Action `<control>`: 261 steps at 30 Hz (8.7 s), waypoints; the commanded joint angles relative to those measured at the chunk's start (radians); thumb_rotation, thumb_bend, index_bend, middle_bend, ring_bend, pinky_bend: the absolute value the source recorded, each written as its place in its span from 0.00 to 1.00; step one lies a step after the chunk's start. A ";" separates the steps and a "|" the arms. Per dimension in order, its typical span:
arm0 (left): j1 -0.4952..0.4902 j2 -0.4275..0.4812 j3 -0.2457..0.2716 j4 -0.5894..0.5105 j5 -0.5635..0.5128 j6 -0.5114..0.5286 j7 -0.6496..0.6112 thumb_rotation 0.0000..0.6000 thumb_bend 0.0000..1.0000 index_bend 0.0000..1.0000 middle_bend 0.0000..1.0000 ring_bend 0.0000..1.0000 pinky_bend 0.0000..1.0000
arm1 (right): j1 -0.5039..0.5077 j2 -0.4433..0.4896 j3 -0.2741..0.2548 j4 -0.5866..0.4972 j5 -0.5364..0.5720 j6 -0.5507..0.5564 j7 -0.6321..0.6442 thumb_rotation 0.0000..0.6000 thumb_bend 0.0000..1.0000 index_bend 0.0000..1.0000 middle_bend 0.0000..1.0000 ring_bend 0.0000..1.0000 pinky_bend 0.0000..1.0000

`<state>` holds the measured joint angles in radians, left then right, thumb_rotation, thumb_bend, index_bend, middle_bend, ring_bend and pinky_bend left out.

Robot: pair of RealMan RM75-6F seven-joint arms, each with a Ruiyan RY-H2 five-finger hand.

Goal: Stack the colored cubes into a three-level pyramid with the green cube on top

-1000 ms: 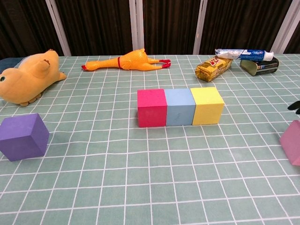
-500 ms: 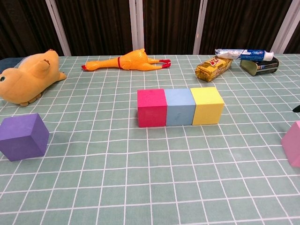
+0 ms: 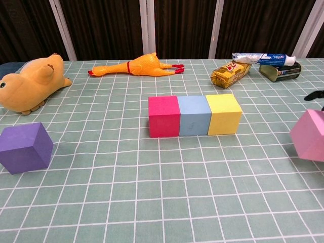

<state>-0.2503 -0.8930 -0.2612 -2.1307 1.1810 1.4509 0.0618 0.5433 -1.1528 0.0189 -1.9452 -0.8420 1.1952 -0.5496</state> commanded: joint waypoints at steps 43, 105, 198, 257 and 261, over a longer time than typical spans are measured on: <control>-0.024 0.051 -0.011 0.008 -0.121 -0.069 -0.003 1.00 0.07 0.00 0.04 0.02 0.07 | 0.564 0.002 0.218 0.021 0.613 -0.215 -0.270 1.00 0.34 0.00 0.35 0.28 0.00; -0.028 0.079 -0.019 0.010 -0.139 -0.095 -0.074 1.00 0.07 0.00 0.04 0.02 0.07 | 0.699 -0.143 0.170 0.095 0.706 -0.133 -0.255 1.00 0.35 0.00 0.35 0.28 0.00; -0.028 0.089 -0.016 0.010 -0.134 -0.100 -0.097 1.00 0.07 0.00 0.04 0.02 0.07 | 0.687 -0.196 0.168 0.093 0.702 -0.068 -0.326 1.00 0.35 0.00 0.01 0.04 0.00; 0.007 -0.095 0.156 0.002 0.010 -0.026 0.229 1.00 0.04 0.00 0.07 0.02 0.07 | -0.207 0.165 -0.072 0.093 -0.304 0.351 0.473 1.00 0.34 0.00 0.00 0.00 0.00; 0.008 -0.121 0.167 -0.005 0.013 -0.023 0.265 1.00 0.04 0.00 0.07 0.02 0.07 | -0.221 0.176 -0.050 0.092 -0.305 0.331 0.496 1.00 0.35 0.00 0.00 0.00 0.00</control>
<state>-0.2434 -1.0068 -0.0979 -2.1324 1.1923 1.4258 0.3188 0.3270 -0.9804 -0.0364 -1.8528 -1.1460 1.5316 -0.0586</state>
